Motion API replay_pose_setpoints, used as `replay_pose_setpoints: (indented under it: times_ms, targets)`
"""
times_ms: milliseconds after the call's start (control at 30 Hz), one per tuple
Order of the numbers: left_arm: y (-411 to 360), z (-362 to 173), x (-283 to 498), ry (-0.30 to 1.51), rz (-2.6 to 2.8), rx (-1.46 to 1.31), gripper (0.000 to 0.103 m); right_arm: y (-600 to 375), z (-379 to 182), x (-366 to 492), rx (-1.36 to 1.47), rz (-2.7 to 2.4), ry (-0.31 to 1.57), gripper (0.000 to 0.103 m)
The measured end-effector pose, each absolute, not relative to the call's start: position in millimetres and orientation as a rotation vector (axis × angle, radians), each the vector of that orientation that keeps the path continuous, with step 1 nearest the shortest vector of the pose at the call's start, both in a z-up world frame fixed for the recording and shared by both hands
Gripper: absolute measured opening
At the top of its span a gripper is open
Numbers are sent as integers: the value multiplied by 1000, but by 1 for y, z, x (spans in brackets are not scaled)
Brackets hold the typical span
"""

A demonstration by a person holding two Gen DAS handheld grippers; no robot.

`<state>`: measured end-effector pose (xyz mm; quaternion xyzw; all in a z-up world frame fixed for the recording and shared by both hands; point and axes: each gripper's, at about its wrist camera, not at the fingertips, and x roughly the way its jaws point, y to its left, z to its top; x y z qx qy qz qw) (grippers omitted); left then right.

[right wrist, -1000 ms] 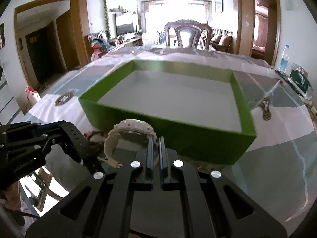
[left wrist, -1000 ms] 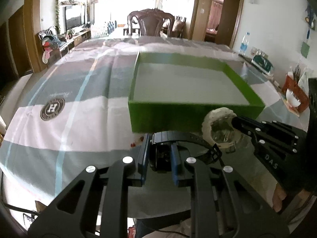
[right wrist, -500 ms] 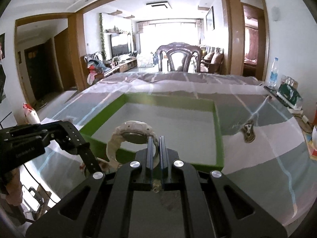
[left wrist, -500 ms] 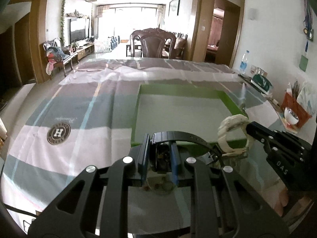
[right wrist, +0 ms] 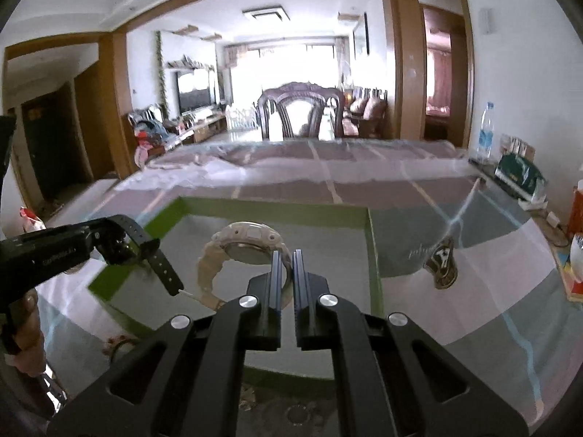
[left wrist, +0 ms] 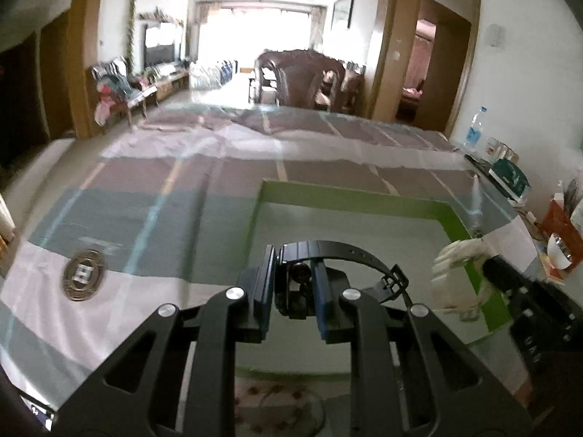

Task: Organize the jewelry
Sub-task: 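Carry both watches into the green box and open both grippers, then withdraw both grippers from the box back toward the remaining jewelry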

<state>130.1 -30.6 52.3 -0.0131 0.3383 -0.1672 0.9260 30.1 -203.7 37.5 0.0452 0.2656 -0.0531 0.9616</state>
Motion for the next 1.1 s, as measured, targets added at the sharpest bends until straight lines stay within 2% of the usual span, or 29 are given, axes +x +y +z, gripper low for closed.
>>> replay_pose_setpoints:
  times_ms: [700,733,767,800,867,1033,1100]
  targets:
    - [-28,53,124,715,-388,-24,20,-197,32,29,98,-86,550,7]
    - [-28,51,126,721,-386,-23,29,-197,33,27,96,-93,544,7]
    - [-29,49,127,724,-381,-21,42,-196,35,26,92,-100,537,12]
    - [-29,48,127,724,-373,-19,45,-196,36,24,85,-106,530,23]
    - [-28,47,125,723,-370,-15,47,-195,38,19,79,-114,519,37]
    - [-10,54,111,675,-345,-32,58,-205,39,-3,90,-142,514,41]
    - [-5,55,108,663,-319,-29,60,-212,36,-13,98,-180,524,44]
